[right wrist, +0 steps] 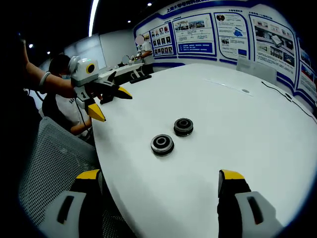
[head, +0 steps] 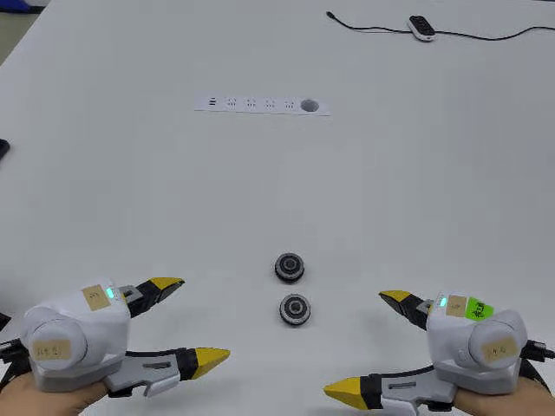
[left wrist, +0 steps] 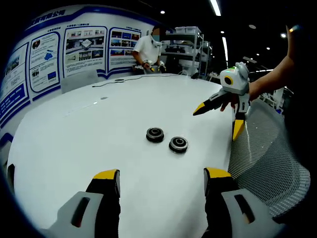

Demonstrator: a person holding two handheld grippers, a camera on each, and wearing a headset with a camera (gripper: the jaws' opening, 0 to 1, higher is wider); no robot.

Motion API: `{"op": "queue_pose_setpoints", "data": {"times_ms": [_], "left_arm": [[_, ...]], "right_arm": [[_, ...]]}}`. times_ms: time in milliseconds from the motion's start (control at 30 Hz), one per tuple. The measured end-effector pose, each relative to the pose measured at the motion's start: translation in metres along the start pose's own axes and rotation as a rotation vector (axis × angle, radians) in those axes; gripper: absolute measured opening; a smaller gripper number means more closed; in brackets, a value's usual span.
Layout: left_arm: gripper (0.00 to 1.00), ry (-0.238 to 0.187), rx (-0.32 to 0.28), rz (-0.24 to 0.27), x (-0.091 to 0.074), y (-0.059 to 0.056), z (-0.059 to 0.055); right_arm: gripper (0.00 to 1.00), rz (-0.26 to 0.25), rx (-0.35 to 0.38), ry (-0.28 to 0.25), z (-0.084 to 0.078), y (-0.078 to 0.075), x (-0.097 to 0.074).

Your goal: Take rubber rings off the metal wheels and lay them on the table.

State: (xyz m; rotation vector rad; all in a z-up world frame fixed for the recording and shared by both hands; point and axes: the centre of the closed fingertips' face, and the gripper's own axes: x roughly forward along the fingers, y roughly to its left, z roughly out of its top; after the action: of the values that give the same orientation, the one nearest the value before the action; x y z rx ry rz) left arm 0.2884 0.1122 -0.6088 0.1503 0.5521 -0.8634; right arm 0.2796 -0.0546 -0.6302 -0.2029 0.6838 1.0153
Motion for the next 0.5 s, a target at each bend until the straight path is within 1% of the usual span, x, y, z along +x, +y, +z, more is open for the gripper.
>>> {"op": "queue_pose_setpoints", "data": {"times_ms": [100, 267, 500], "left_arm": [[0.69, 0.0, 0.009, -0.013, 0.005, -0.003, 0.004], [0.64, 0.0, 0.029, -0.036, 0.013, -0.008, 0.01], [0.58, 0.013, 0.054, -0.062, 0.023, -0.013, 0.015]], "right_arm": [[0.98, 0.004, 0.002, -0.001, 0.001, 0.001, 0.002], [0.98, 0.009, 0.006, -0.001, 0.001, 0.002, 0.004], [0.98, 0.014, 0.017, -0.008, 0.002, 0.003, 0.007]]}}
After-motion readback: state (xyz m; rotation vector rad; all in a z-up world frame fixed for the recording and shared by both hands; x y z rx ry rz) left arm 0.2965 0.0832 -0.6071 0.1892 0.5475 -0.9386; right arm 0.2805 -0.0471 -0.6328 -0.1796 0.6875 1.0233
